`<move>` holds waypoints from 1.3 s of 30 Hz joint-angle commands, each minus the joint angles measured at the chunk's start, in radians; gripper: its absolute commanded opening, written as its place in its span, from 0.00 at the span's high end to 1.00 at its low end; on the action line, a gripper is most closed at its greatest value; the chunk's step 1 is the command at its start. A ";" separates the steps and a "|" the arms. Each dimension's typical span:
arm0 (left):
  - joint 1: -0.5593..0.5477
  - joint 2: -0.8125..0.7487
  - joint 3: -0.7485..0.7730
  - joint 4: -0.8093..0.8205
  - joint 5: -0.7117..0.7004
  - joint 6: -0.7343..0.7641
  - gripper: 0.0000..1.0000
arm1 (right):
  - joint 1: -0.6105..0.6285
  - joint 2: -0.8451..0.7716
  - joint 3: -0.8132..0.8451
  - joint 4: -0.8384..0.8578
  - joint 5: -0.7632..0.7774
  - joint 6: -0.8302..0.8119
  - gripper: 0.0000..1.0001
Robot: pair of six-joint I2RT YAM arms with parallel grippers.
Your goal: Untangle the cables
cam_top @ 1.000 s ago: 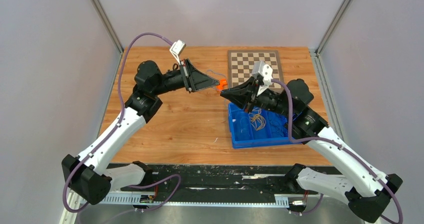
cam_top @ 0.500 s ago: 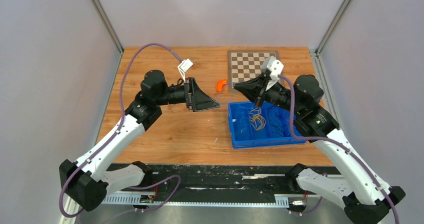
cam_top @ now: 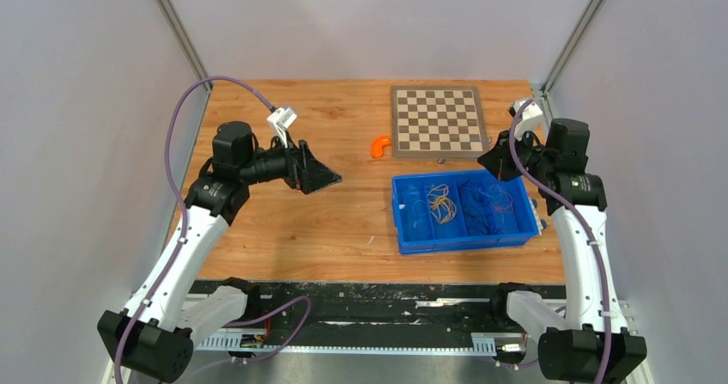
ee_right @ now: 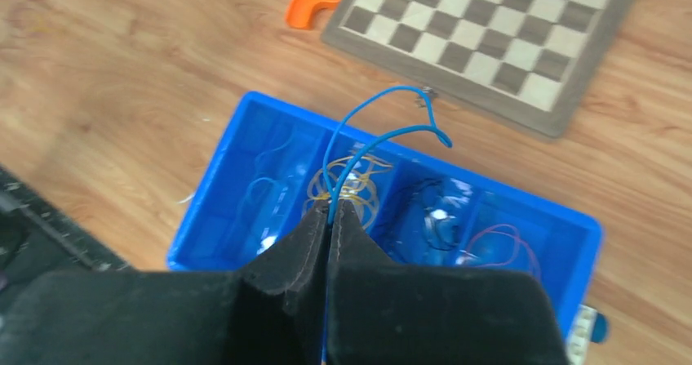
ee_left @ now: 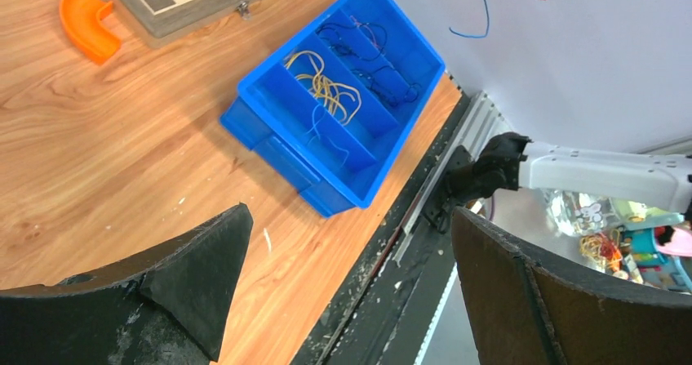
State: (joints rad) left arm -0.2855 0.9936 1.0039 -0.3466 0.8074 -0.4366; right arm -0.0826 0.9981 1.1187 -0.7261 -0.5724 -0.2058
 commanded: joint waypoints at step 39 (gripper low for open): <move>0.039 -0.059 0.030 -0.106 -0.152 0.122 0.00 | 0.723 0.465 -0.417 0.705 0.502 0.575 1.00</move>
State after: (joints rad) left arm -0.2592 0.9535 0.9897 -0.4538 0.6628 -0.3473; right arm 0.6392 1.4368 0.7170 -0.0879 -0.0547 0.3149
